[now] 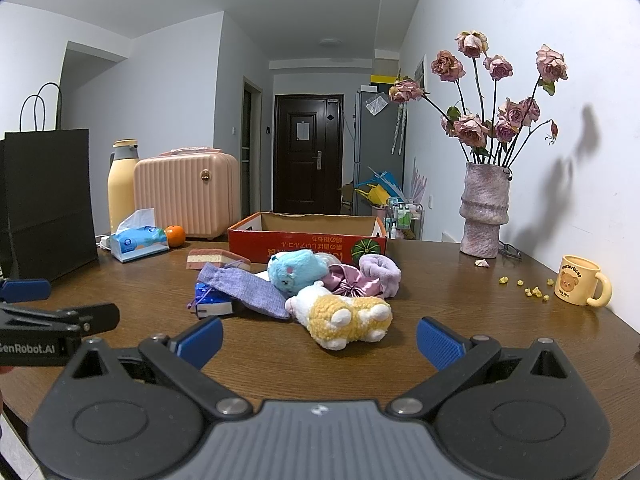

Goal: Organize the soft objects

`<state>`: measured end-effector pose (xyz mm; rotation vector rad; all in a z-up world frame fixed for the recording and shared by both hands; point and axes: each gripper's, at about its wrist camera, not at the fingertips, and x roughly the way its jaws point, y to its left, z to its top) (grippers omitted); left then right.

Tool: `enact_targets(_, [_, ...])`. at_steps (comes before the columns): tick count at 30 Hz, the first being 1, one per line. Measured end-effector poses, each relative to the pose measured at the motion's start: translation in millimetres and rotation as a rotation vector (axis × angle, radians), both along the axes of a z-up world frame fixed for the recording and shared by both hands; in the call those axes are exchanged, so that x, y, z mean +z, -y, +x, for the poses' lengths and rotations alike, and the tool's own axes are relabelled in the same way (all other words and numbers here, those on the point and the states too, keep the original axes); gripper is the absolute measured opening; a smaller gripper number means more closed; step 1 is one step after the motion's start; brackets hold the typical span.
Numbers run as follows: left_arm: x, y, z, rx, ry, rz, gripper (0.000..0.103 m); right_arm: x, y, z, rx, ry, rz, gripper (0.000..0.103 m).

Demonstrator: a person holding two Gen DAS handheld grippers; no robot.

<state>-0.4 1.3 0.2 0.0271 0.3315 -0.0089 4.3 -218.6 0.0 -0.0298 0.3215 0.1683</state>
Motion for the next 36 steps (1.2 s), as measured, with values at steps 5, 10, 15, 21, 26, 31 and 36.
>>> enact_targets(5, [-0.1,0.1,0.0,0.001,-0.001,0.000,0.103,0.0,0.1,0.8,0.001,-0.001,0.000,0.103])
enact_targets(10, [-0.1,0.0,0.0,0.000,0.000,0.000,0.103,0.0,-0.1,1.1,0.000,0.000,0.000,0.103])
enact_targets(15, [0.0,0.1,0.0,0.001,0.000,0.000,0.103,0.1,-0.2,1.3,0.000,0.000,0.001,0.103])
enact_targets(21, [0.0,0.0,0.0,0.000,0.000,0.000,0.103,-0.2,-0.3,2.0,0.000,-0.001,0.000,0.103])
enact_targets(26, [0.1,1.3,0.1,-0.001,0.001,0.001,0.103,-0.7,-0.3,2.7,0.000,-0.001,0.001,0.103])
enact_targets(31, [0.0,1.4,0.0,-0.001,0.001,0.001,0.103,-1.3,-0.3,3.5,0.000,-0.001,0.001,0.103])
enact_targets(36, [0.2,1.5,0.0,-0.001,0.001,0.001,0.103,-1.8,-0.3,4.1,0.001,-0.003,0.002,0.103])
